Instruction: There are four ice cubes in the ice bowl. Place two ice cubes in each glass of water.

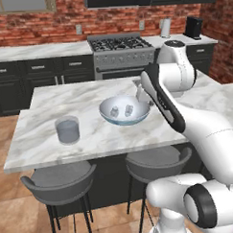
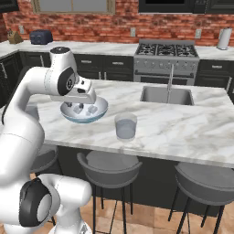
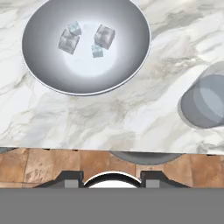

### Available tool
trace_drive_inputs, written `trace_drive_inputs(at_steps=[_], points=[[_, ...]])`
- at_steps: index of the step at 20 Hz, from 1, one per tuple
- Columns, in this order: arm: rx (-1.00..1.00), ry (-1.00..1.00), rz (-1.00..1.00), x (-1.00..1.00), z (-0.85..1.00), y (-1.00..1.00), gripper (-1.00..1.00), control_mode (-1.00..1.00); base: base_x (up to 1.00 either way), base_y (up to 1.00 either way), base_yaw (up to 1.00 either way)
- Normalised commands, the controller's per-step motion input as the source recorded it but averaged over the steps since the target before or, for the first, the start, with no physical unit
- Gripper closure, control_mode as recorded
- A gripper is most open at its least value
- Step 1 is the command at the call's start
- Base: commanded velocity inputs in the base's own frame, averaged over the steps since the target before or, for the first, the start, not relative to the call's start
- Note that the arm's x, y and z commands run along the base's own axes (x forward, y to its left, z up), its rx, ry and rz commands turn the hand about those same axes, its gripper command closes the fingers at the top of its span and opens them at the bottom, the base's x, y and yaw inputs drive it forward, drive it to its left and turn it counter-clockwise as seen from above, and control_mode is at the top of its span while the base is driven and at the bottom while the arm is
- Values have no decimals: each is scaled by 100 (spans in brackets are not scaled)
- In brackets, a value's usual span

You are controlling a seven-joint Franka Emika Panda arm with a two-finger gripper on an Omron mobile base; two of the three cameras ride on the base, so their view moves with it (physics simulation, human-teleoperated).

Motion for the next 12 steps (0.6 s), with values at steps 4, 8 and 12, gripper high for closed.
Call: trace_drive_inputs(at_steps=[4, 8, 12], points=[[-3, 0, 0, 15, 0, 6, -100, -100, 0, 0, 0], [0, 2, -1, 49, 0, 6, -100, -100, 0, 0, 0], [1, 0, -2, 33, 0, 2, -100, -100, 0, 0, 0]])
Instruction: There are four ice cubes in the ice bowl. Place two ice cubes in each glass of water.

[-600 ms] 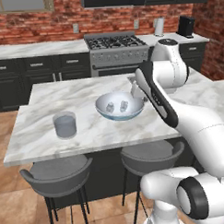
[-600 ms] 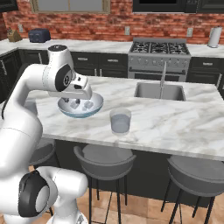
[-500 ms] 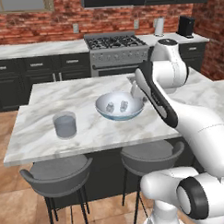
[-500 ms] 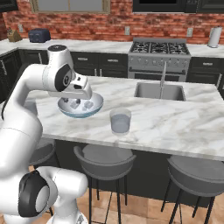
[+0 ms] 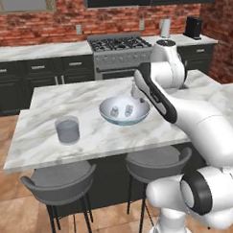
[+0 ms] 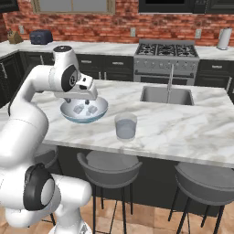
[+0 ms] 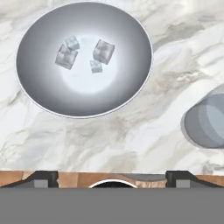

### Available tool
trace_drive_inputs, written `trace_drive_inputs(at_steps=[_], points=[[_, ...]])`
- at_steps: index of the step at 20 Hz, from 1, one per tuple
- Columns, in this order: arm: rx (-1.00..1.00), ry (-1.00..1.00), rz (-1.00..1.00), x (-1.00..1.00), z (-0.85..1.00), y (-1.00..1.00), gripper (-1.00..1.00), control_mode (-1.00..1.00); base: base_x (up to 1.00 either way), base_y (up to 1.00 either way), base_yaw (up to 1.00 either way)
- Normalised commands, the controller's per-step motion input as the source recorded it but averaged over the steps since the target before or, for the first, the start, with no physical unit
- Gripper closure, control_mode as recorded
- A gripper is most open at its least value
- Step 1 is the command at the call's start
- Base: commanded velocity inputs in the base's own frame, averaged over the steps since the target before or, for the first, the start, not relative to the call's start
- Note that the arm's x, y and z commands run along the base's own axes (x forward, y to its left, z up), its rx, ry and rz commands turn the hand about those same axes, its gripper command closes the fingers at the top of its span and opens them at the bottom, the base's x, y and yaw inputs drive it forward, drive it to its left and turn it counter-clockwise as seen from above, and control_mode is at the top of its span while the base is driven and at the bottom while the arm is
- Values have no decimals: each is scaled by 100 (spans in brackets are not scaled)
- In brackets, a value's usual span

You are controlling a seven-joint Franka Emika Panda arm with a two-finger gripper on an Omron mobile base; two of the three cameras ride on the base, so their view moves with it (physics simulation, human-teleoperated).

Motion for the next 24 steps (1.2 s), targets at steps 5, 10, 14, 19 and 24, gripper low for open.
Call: trace_drive_inputs(at_steps=[5, 10, 14, 19, 24], points=[[0, 1, -4, 40, -2, 0, -100, -100, 0, 0, 0], [0, 0, -13, 47, -23, 4, -100, -100, 0, 0, 0], [0, 0, -23, 42, -39, 6, -100, -100, 0, 0, 0], [0, 0, -27, 38, -30, 11, -100, -100, 0, 0, 0], [5, 0, -27, 32, -18, 15, -100, -100, 0, 0, 0]])
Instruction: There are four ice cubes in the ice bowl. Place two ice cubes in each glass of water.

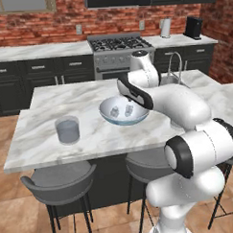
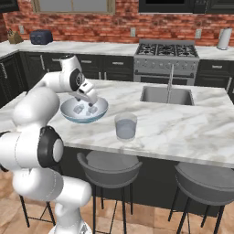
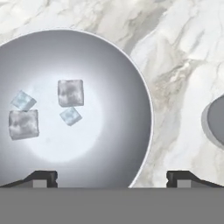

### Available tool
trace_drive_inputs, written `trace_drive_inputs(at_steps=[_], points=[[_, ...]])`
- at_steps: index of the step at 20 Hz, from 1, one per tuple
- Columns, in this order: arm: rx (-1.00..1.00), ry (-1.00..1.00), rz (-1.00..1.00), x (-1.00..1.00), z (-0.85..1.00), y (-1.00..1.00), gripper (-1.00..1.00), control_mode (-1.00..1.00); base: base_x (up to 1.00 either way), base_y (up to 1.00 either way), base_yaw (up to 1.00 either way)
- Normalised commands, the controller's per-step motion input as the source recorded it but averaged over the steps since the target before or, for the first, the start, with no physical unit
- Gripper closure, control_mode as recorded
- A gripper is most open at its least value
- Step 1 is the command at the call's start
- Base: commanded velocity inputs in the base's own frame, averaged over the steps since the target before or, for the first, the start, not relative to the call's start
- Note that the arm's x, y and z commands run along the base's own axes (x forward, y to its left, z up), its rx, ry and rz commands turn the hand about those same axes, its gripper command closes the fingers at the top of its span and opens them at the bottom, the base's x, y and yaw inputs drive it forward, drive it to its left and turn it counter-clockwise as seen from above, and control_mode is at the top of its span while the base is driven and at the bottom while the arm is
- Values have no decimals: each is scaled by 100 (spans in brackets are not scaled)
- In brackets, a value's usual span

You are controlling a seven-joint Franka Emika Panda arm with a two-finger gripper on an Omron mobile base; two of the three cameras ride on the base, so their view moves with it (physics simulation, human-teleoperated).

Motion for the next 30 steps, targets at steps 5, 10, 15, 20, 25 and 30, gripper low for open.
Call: trace_drive_inputs(at_steps=[5, 10, 15, 20, 25, 30], points=[[8, 0, -16, 25, -23, 4, -100, -100, 0, 0, 0], [7, 0, -3, 37, -27, 0, -100, -100, 0, 0, 0], [4, 0, 0, 40, -15, 0, -100, -100, 0, 0, 0], [2, 0, 0, 28, -13, 0, -100, -100, 0, 0, 0], [2, 3, 0, 32, -18, 0, -100, -100, 0, 0, 0], [2, 7, 1, 28, -21, 0, -100, -100, 0, 0, 0]])
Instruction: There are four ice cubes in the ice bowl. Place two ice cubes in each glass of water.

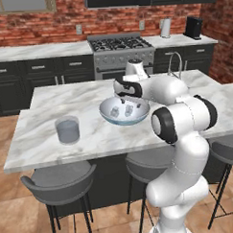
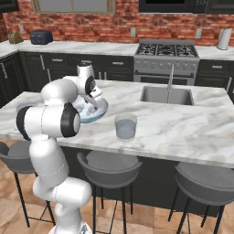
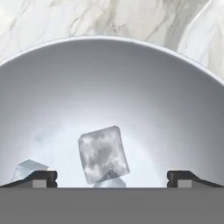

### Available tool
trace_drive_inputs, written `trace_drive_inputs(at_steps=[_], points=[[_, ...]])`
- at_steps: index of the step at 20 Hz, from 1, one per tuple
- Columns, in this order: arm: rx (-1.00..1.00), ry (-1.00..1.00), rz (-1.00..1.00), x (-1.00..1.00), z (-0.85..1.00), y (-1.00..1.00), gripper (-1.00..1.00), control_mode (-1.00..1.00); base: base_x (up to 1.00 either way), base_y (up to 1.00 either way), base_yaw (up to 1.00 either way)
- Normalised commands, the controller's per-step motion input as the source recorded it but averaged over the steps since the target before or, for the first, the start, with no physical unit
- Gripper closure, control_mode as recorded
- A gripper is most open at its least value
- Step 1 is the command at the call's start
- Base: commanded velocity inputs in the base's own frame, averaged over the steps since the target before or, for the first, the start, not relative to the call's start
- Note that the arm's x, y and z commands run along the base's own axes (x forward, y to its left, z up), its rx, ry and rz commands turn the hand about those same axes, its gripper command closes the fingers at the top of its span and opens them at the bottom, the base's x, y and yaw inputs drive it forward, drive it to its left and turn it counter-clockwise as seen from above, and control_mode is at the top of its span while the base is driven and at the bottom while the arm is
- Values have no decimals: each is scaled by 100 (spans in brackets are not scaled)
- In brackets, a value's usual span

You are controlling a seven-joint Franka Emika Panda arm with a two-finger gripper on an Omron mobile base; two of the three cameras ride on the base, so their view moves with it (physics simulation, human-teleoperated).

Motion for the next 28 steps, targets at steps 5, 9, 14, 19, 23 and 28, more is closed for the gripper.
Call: trace_drive_inputs(at_steps=[5, 9, 14, 19, 23, 28], points=[[1, 10, 2, 18, -16, 0, -100, -100, 0, 0, 0], [2, 13, 2, 6, -16, 0, -100, -100, 0, 0, 0], [2, 11, 1, 14, -16, 0, -100, -100, 0, 0, 0], [2, 9, 0, 17, -11, 0, -100, -100, 0, 0, 0], [0, 7, 0, 24, -11, 0, -100, -100, 0, 0, 0], [0, 6, 0, 11, -14, 1, -100, -100, 0, 0, 0]])
